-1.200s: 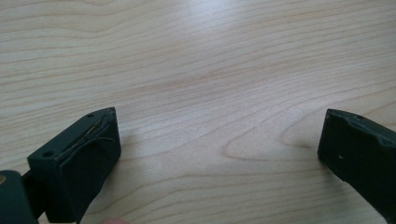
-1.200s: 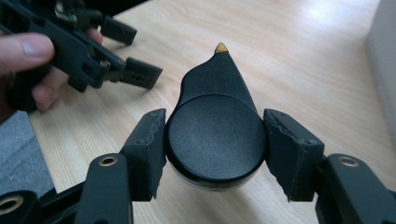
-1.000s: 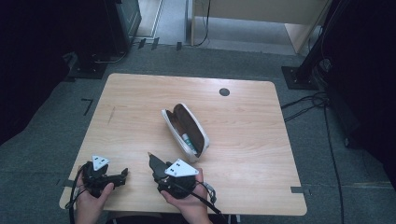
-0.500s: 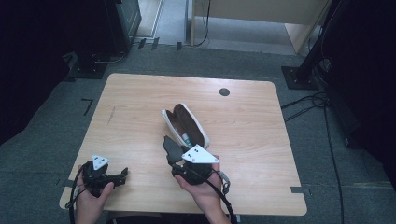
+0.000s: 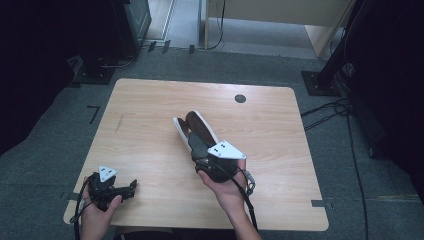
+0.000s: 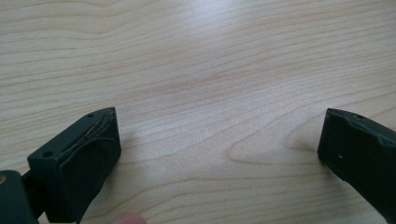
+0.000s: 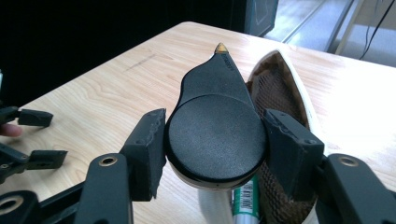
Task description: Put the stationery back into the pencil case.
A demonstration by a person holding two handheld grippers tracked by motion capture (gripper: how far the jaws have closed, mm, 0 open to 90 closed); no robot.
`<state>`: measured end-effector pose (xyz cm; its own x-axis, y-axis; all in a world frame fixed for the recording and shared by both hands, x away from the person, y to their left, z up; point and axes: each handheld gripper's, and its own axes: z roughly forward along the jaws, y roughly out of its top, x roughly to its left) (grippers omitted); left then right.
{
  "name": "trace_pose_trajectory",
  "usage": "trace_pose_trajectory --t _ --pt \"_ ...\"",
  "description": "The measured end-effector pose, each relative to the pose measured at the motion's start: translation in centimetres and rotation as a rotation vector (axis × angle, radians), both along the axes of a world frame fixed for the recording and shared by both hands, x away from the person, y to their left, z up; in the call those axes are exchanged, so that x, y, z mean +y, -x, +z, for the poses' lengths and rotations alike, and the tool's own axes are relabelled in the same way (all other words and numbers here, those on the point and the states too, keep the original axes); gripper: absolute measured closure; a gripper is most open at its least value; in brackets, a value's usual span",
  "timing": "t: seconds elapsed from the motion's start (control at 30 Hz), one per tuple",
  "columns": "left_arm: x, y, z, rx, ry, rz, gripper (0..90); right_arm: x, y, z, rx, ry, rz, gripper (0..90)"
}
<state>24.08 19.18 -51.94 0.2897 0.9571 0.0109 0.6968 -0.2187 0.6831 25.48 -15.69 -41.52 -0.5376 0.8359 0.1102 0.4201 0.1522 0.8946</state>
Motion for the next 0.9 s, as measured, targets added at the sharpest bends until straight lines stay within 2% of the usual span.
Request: trace_pose_trajectory --t 0.27,0.53,0.9 --pt "0.0 0.0 0.0 -0.001 -0.001 -0.001 0.0 0.3 -1.8 -0.4 0.057 0.013 0.004 41.6" --pt "0.0 0.0 0.0 -0.002 -0.001 0.000 0.0 0.5 -2.9 -1.3 0.108 -0.001 -0.015 41.5" --pt "0.0 0.0 0.0 -0.002 -0.001 -0.001 0.0 0.3 -3.3 -1.6 0.110 0.010 -0.029 41.3"
